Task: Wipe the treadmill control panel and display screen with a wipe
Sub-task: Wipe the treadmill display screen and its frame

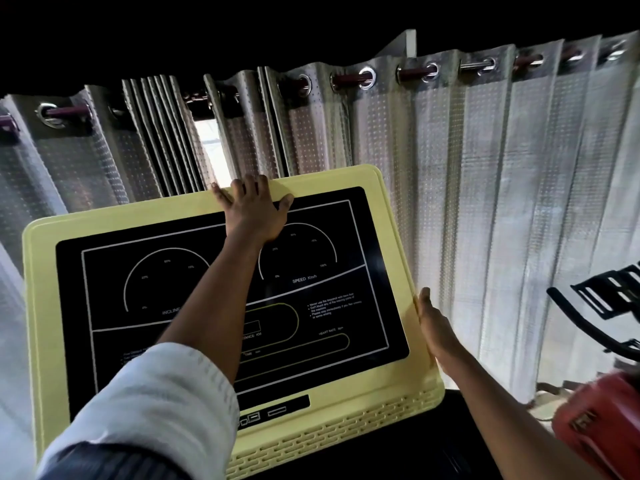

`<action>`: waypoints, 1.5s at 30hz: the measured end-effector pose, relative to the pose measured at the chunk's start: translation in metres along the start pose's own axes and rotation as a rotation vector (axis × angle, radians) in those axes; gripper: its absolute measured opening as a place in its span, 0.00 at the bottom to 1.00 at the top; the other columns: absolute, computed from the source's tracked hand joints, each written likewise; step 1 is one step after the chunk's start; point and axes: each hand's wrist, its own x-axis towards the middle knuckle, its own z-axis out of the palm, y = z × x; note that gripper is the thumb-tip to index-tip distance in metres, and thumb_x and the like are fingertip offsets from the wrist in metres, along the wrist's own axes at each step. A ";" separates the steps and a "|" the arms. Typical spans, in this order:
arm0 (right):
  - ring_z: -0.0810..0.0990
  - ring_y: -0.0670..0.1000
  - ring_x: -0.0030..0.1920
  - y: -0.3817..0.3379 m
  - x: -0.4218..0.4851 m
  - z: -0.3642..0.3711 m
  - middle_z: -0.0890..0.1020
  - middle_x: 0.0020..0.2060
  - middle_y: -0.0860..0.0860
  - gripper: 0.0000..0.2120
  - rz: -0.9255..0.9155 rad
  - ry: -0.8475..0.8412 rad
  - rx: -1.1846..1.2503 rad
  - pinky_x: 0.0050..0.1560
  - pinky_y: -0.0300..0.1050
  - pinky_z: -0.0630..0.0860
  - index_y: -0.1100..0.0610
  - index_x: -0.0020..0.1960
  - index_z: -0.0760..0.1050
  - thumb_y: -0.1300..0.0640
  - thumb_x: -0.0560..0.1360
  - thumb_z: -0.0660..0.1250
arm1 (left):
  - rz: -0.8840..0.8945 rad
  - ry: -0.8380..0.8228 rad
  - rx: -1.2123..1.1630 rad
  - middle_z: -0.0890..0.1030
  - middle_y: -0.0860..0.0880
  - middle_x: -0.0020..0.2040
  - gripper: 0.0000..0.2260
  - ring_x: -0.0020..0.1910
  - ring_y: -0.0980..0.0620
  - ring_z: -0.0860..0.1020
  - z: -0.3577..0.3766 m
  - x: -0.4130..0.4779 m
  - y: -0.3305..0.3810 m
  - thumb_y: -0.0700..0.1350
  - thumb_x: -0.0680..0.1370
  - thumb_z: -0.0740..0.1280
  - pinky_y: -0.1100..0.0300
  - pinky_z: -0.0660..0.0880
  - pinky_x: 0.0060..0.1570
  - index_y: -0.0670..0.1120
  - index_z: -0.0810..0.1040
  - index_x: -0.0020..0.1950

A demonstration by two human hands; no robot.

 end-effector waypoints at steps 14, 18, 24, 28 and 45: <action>0.73 0.70 0.65 0.090 -0.049 0.051 0.75 0.63 0.72 0.37 0.424 0.506 0.356 0.68 0.58 0.67 0.73 0.65 0.72 0.41 0.84 0.43 | 0.058 0.125 -0.347 0.50 0.46 0.82 0.32 0.80 0.47 0.43 0.015 -0.022 -0.025 0.59 0.82 0.55 0.43 0.37 0.77 0.46 0.51 0.81; 0.75 0.69 0.64 0.087 -0.073 0.076 0.76 0.64 0.70 0.38 0.434 0.520 0.568 0.67 0.59 0.71 0.71 0.68 0.71 0.38 0.82 0.45 | -0.059 0.286 -0.656 0.58 0.46 0.80 0.26 0.80 0.47 0.50 0.031 -0.077 -0.020 0.53 0.81 0.62 0.44 0.48 0.78 0.45 0.63 0.77; 0.81 0.60 0.43 0.093 -0.085 0.124 0.81 0.54 0.59 0.36 0.507 0.425 0.838 0.60 0.63 0.78 0.63 0.65 0.75 0.34 0.80 0.50 | -0.364 0.481 -0.822 0.71 0.47 0.73 0.17 0.75 0.47 0.63 0.058 -0.171 -0.061 0.45 0.79 0.65 0.47 0.62 0.73 0.44 0.75 0.68; 0.78 0.62 0.55 0.081 -0.107 0.149 0.75 0.65 0.56 0.34 0.529 0.368 0.937 0.63 0.59 0.76 0.58 0.73 0.69 0.34 0.80 0.49 | -0.541 0.623 -0.794 0.75 0.44 0.69 0.15 0.69 0.41 0.69 0.072 -0.223 -0.116 0.40 0.77 0.66 0.46 0.66 0.68 0.42 0.78 0.64; 0.67 0.67 0.71 0.047 -0.194 0.275 0.58 0.79 0.56 0.37 0.558 0.188 0.940 0.67 0.57 0.72 0.53 0.79 0.57 0.31 0.79 0.47 | -0.803 0.125 -0.830 0.80 0.38 0.61 0.23 0.61 0.36 0.75 0.068 -0.328 -0.257 0.56 0.84 0.56 0.47 0.69 0.55 0.39 0.69 0.68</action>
